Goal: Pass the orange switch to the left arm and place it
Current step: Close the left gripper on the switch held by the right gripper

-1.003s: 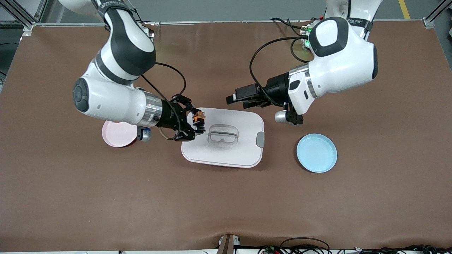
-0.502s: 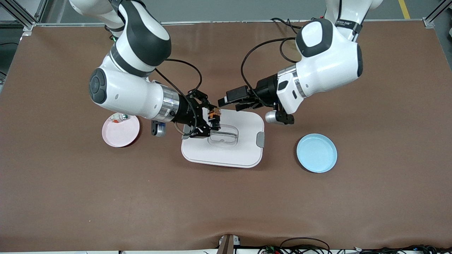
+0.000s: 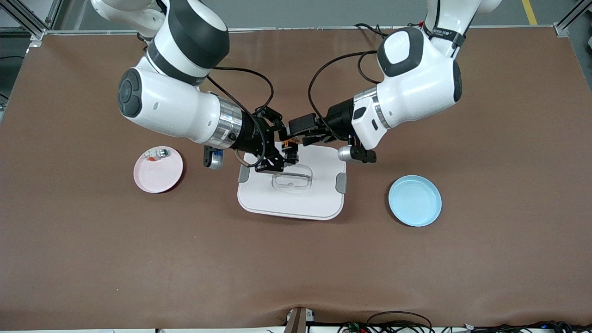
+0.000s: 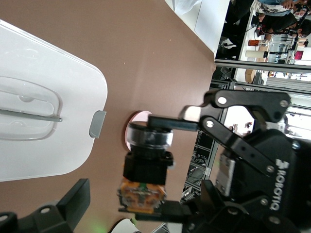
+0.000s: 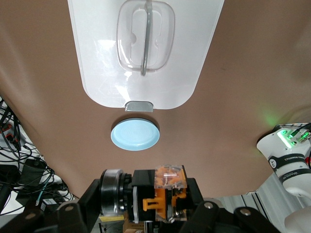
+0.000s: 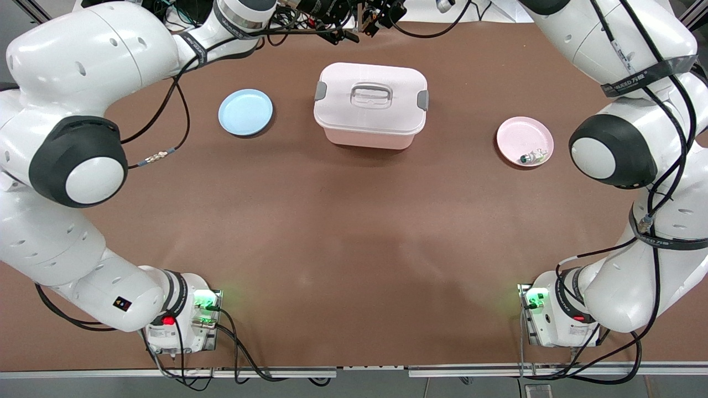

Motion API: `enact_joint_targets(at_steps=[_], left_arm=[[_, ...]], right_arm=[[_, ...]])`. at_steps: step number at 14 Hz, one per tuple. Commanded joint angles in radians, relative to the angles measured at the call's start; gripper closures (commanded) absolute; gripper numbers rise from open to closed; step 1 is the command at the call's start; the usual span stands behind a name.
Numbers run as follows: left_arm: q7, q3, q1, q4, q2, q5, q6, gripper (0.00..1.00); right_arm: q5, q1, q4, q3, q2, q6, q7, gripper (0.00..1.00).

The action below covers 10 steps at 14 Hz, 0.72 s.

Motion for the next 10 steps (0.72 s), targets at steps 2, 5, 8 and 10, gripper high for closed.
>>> enact_joint_targets(at_steps=[2, 5, 8, 10], left_arm=[[0.011, 0.001, 0.011, 0.004, 0.002, -0.009, 0.007, 0.00], [0.015, 0.001, 0.016, 0.004, 0.002, -0.007, 0.004, 0.00], [0.014, 0.001, 0.014, 0.004, 0.004, -0.007, 0.002, 0.53], [0.015, 0.001, 0.010, 0.005, 0.004, -0.007, 0.002, 0.81]], right_arm=[[0.014, 0.009, 0.068, -0.007, 0.025, -0.011, 0.047, 1.00], [0.014, 0.009, 0.071, -0.006, 0.025, -0.010, 0.047, 1.00], [0.014, 0.009, 0.076, -0.007, 0.033, -0.008, 0.047, 1.00], [0.014, 0.009, 0.079, -0.007, 0.042, -0.008, 0.047, 1.00]])
